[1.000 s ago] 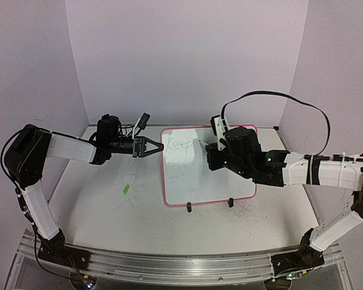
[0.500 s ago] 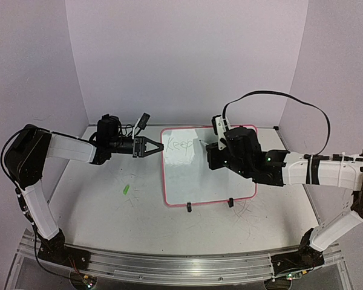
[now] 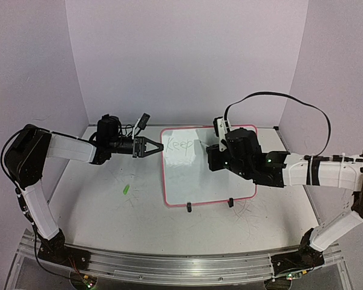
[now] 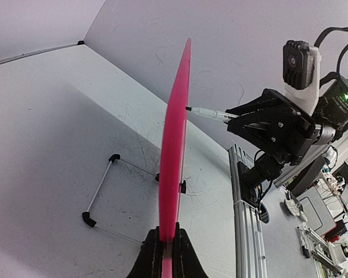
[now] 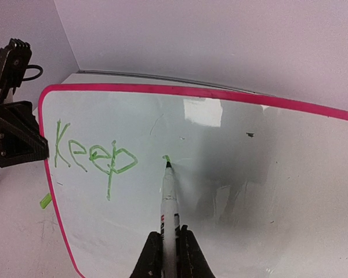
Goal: Write a sentence on the whiteboard
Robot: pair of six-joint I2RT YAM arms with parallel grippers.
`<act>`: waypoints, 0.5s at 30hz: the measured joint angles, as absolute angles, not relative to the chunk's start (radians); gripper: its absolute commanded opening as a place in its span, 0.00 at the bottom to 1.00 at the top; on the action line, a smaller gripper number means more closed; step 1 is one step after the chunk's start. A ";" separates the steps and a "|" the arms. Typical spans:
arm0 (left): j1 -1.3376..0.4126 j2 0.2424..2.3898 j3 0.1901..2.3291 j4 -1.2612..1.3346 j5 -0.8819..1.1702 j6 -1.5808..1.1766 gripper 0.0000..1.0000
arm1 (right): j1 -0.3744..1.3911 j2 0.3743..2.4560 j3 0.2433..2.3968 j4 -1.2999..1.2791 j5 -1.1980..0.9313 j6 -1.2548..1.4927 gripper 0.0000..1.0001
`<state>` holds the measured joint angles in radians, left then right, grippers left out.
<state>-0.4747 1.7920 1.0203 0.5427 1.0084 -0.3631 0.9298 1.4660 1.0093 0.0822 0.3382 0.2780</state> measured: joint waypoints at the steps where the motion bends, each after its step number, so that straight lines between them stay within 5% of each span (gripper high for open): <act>1: -0.475 1.792 1.020 0.541 1.008 -0.363 0.00 | 0.930 1.465 1.006 0.082 0.335 0.281 0.00; 15: -0.475 1.792 1.020 0.532 1.000 -0.362 0.00 | 0.930 1.459 0.979 0.082 0.305 0.312 0.00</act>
